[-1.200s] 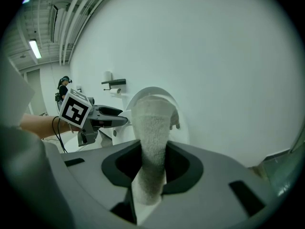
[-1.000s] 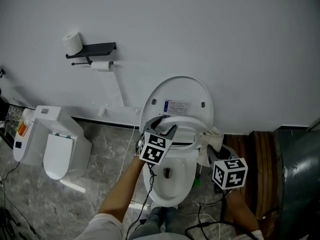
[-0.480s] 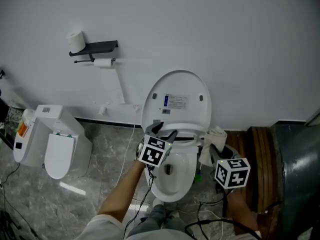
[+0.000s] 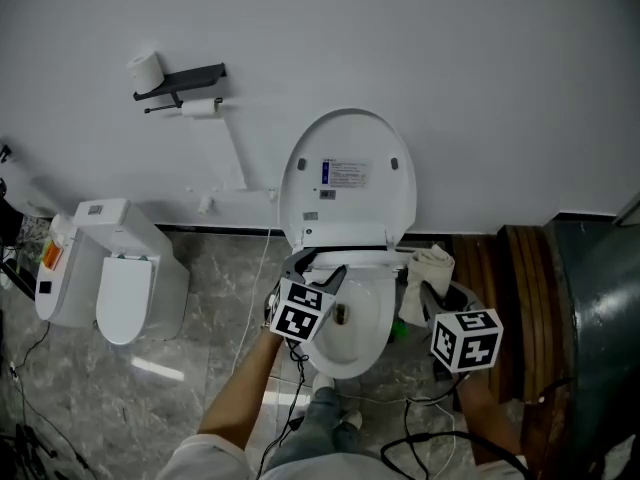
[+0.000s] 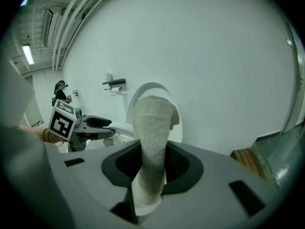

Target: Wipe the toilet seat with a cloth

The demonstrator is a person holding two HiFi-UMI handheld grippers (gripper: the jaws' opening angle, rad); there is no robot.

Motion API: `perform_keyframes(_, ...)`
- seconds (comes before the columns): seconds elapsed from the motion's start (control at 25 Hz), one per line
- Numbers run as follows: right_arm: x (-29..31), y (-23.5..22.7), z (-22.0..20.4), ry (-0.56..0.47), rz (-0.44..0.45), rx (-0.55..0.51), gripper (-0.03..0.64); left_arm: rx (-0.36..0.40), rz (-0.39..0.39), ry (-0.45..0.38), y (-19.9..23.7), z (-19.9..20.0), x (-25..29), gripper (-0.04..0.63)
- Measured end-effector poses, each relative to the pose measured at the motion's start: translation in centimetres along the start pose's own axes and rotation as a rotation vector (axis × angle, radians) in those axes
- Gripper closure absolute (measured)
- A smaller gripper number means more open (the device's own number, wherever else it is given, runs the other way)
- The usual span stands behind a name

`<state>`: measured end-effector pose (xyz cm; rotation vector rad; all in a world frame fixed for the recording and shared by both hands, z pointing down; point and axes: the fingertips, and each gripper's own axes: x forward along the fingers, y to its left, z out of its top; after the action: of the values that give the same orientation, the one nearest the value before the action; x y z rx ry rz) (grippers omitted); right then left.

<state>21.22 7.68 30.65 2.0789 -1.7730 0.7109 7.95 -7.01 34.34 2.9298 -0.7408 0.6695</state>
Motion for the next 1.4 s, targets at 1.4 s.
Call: perform_keyframes(1.4, -3.9, 3.1, -15.3, 0.158, 0.059, 0.005, 0.508, 0.214, -0.217, 0.343, -13.7, -22.4, -7.0, 0.321)
